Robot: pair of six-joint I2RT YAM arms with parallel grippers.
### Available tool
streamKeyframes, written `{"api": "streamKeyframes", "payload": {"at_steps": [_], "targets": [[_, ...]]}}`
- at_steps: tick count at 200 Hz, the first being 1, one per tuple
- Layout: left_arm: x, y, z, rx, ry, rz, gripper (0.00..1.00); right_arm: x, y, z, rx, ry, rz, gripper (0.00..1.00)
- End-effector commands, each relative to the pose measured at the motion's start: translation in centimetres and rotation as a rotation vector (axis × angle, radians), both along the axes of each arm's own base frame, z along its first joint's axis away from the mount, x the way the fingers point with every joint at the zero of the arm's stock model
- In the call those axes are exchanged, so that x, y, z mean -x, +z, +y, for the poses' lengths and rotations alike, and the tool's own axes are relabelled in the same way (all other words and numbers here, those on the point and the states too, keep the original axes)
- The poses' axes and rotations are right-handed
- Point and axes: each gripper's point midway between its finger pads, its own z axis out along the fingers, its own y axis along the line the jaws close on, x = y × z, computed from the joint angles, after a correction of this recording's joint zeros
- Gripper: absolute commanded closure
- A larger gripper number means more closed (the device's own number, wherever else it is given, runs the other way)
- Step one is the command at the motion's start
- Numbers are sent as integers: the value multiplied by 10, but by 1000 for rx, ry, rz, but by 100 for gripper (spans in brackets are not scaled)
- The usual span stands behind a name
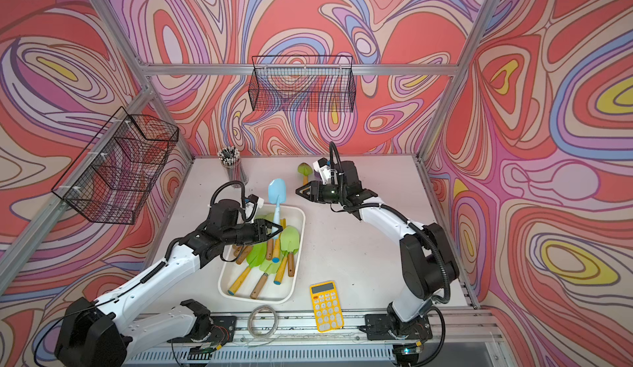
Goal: Take the shovel out of the storage box
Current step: Pick up the shovel from the storage box.
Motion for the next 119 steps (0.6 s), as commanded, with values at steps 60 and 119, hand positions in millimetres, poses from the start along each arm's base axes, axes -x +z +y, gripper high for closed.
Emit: {"api": "streamKeyframes", "payload": {"at_steps": [60, 119], "targets": [[-7, 77, -21, 368, -46, -153, 100, 42, 73, 24, -348, 227, -112, 49], [-2, 98, -23, 479, -77, -204, 100, 49, 87, 29, -475, 303, -109, 49]]}}
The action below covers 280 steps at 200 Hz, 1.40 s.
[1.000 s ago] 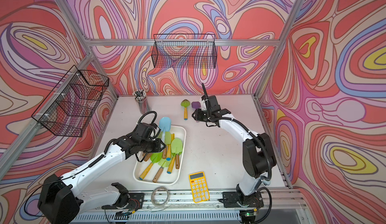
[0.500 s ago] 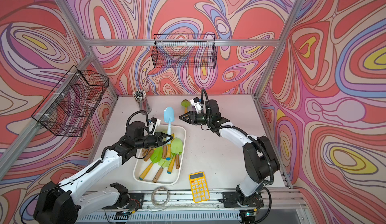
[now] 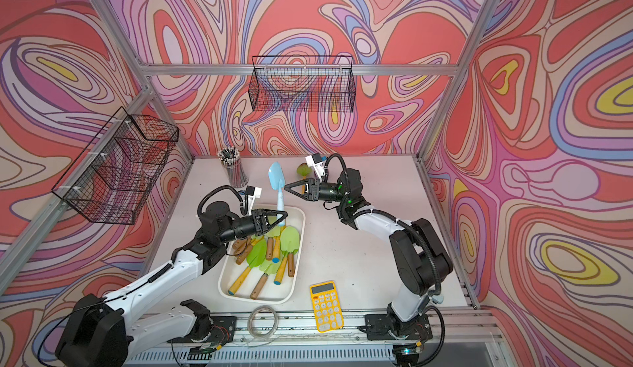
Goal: Take the shovel out of the storage box
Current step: Pick up the shovel from the storage box.
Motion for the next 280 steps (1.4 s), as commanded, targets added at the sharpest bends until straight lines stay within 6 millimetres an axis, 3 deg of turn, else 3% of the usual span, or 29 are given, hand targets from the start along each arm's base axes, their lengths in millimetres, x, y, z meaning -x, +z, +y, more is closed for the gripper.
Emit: {"api": "streamKeyframes", "payload": {"at_steps": [1, 31, 41, 125, 183, 212, 230, 254, 273, 280], "targets": [[4, 33, -1, 104, -28, -100, 100, 8, 10, 0, -70, 55, -2, 49], [8, 44, 0, 139, -40, -134, 99, 10, 19, 1, -88, 63, -20, 50], [10, 46, -1, 142, -46, -142, 99, 7, 11, 5, -90, 78, 2, 50], [12, 45, -14, 179, -83, -152, 99, 23, 24, 22, -179, 186, 5, 57], [12, 45, -18, 208, -98, -156, 97, 24, 29, 23, -190, 190, 2, 66], [13, 43, -21, 206, -106, -152, 93, 22, 31, 24, -194, 191, 0, 76], [14, 40, -21, 201, -106, -146, 83, 21, 33, 24, -196, 191, -2, 80], [15, 32, -19, 160, -94, -130, 43, 19, 31, 25, -195, 190, 6, 83], [14, 18, -13, 83, -67, -107, 17, 14, 25, 27, -177, 183, 26, 87], [14, 12, -9, 47, -52, -96, 12, 11, 22, 28, -168, 179, 34, 87]]}}
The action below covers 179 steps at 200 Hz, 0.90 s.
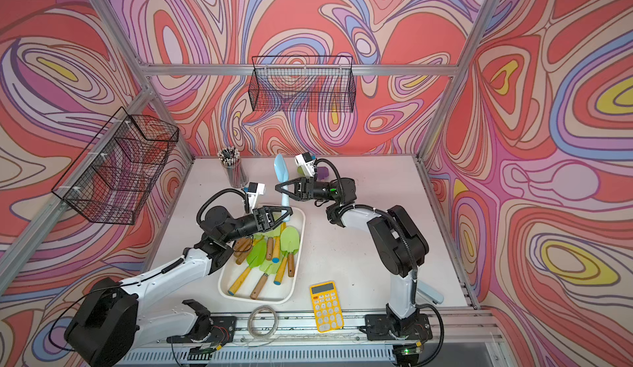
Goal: Take the shovel out of the storage box
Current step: Pick up the shovel from the storage box, then place the shovel at the center of the board.
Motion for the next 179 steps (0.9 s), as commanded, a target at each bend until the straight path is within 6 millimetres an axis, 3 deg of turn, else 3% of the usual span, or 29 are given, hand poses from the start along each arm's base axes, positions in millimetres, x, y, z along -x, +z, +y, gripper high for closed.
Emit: {"api": "streamKeyframes", "payload": {"at_steps": [1, 45, 87, 110, 145, 179], "targets": [[3, -15, 10, -94, 36, 7, 12, -6, 0, 4, -4, -1, -8, 87], [9, -49, 47, -375, 149, 35, 8, -32, -18, 0, 91, -62, 34, 88], [17, -90, 70, -616, 176, 104, 10, -83, -72, -22, 453, -285, 61, 89], [22, -106, 75, -664, 171, 147, 10, -106, -108, -41, 707, -419, 67, 89], [20, -118, 75, -698, 163, 174, 10, -140, -162, -86, 1032, -616, 89, 89], [20, -124, 74, -707, 154, 185, 10, -166, -197, -123, 1219, -747, 104, 89]]}}
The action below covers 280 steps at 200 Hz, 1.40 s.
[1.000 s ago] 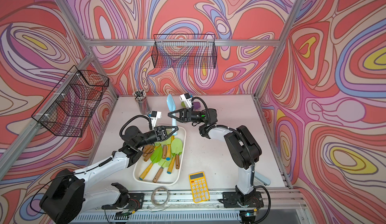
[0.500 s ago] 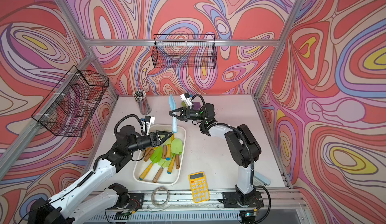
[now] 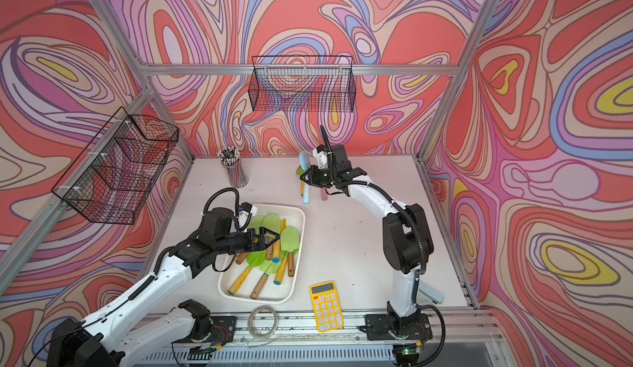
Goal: Take the shovel out of the storage box
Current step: Place the shovel at the center of the board.
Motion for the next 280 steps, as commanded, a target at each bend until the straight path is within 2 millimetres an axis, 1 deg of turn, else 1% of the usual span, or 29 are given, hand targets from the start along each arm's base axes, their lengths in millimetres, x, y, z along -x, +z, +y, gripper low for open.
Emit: {"api": "streamKeyframes", "payload": {"at_steps": [1, 6, 12, 32, 65, 85, 138, 150, 178, 204, 244, 255, 280], "targets": [[0, -7, 4, -35, -3, 7, 10, -14, -58, -49, 282, -116, 61, 89], [0, -8, 4, -37, -4, 8, 10, -18, -66, -54, 310, -134, 68, 89], [0, -8, 4, -37, -3, 11, 10, -22, -69, -59, 331, -149, 68, 89], [1, -9, 4, -36, -5, 13, 10, -36, -89, -79, 419, -205, 84, 89], [3, -10, 5, -38, -2, 12, 10, -54, -107, -110, 500, -274, 91, 88], [4, -14, 5, -36, 0, 19, 10, -62, -119, -121, 542, -294, 100, 89], [2, -17, 3, -29, 2, 27, 10, -80, -149, -135, 572, -322, 128, 88], [2, -18, 3, -31, 0, 30, 10, -85, -156, -136, 573, -326, 132, 88], [2, -20, 3, -31, 1, 35, 10, -94, -163, -134, 569, -328, 130, 87], [3, -23, 4, -32, 5, 45, 10, -102, -170, -136, 585, -335, 128, 82], [3, -25, 4, -36, 6, 50, 10, -110, -189, -144, 619, -343, 152, 73], [2, -25, 4, -36, 8, 50, 10, -113, -191, -147, 618, -349, 154, 71], [1, -24, 4, -38, 8, 45, 10, -118, -192, -148, 609, -348, 152, 69]]}}
